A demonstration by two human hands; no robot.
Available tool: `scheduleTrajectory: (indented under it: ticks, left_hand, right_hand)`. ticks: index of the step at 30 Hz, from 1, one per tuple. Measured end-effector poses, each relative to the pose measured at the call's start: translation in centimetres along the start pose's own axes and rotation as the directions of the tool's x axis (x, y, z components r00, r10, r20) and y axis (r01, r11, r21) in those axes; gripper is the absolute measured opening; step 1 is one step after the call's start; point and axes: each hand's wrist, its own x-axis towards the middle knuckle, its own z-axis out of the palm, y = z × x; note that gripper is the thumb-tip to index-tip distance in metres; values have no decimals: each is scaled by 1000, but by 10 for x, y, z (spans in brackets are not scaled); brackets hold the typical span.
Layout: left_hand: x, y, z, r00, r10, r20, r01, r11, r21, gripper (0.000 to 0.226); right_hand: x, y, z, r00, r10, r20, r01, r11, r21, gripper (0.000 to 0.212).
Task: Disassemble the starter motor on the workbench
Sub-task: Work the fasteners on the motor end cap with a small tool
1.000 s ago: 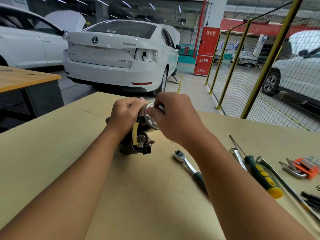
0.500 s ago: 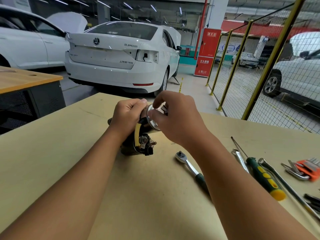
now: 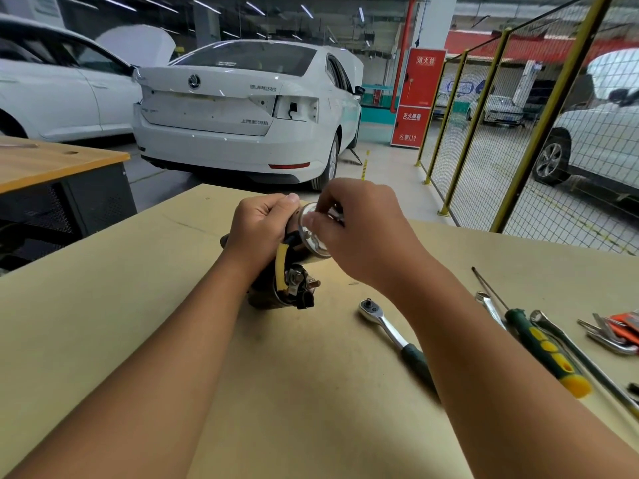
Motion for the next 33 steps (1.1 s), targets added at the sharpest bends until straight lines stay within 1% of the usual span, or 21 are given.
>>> scheduleTrajectory:
  ticks: [1,2,4,7,9,11,13,15,17,18,20,21,23,26,27,29,32,33]
  left_hand:
    - [0,-1,0,1000,3,1,-3,1000,-4,49]
    - [0,-1,-1,1000,7,3,-7,1000,-7,49]
    - [0,-1,-1,1000,13,7,-13,1000,-10,48]
    - [0,-2,-1,1000,5,5,-5,1000,9,46]
    - [0,-2,0,1000,5,-1,-5,1000,9,48]
    - [0,-1,0,1000,-1,-4,1,1000,-1,49]
    - [-1,0,0,1000,-5,-2,5,1000,-1,50]
    - [-1,-1,-1,1000,-8,-1,8,1000,8,46]
    - [-1,-1,-1,1000,-6,4,6,1000,24,47]
    - [-1,-1,-1,1000,-6,5,6,1000,21,47]
    - [-1,-1,0,1000,-10,13,10,1000,2,47]
    - [-1,-1,0,1000,-10,14,10,1000,-4,48]
    - [-1,-1,-1,1000,-2,14,2,1000,-10,49]
    - [0,-1,-1,1000,-5,19,5,1000,-8,48]
    - [0,-1,0,1000,-6,17,6,1000,-10,50]
    - [1,-1,1,1000,-8,15,8,1000,-11,53]
    - [2,-4,0,1000,-3,8,3,1000,-17,47]
    - [2,-4,-1,1000,-8,9,8,1000,-15,46]
  right_hand:
    - [0,1,-2,1000,-20,14,20,1000,-2,7]
    - [0,1,-3,999,-40,25,40,999,-9,8]
    - [-1,3,-2,998,-56,13,55,998,20,14]
    - [-2,2,1,999,-11,-30,11,1000,19,27]
    - [-1,1,1,999,-28,-19,28,1000,13,22]
    - [0,2,-2,998,-56,2,56,998,19,8]
    - [-2,4,-4,998,-57,2,57,998,29,14]
    - [-3,4,-3,999,-28,-37,30,999,45,19]
    - [-3,2,-2,999,-14,-42,15,1000,7,28]
    - [-2,2,-1,1000,-14,-25,14,1000,0,27]
    - [-1,3,-2,1000,-17,4,17,1000,9,12]
    - [0,3,-3,1000,-25,10,25,1000,7,8]
    - [-1,4,-2,999,-40,-7,40,999,16,14]
    - [-1,3,0,1000,-22,-20,21,1000,-6,26]
    - [0,4,0,1000,-17,-13,17,1000,2,22]
    - [1,6,-3,1000,-26,7,26,1000,7,6]
    - [-1,7,-2,999,-32,-8,32,999,12,16]
    - [-2,6,-2,999,-25,-20,25,1000,1,23]
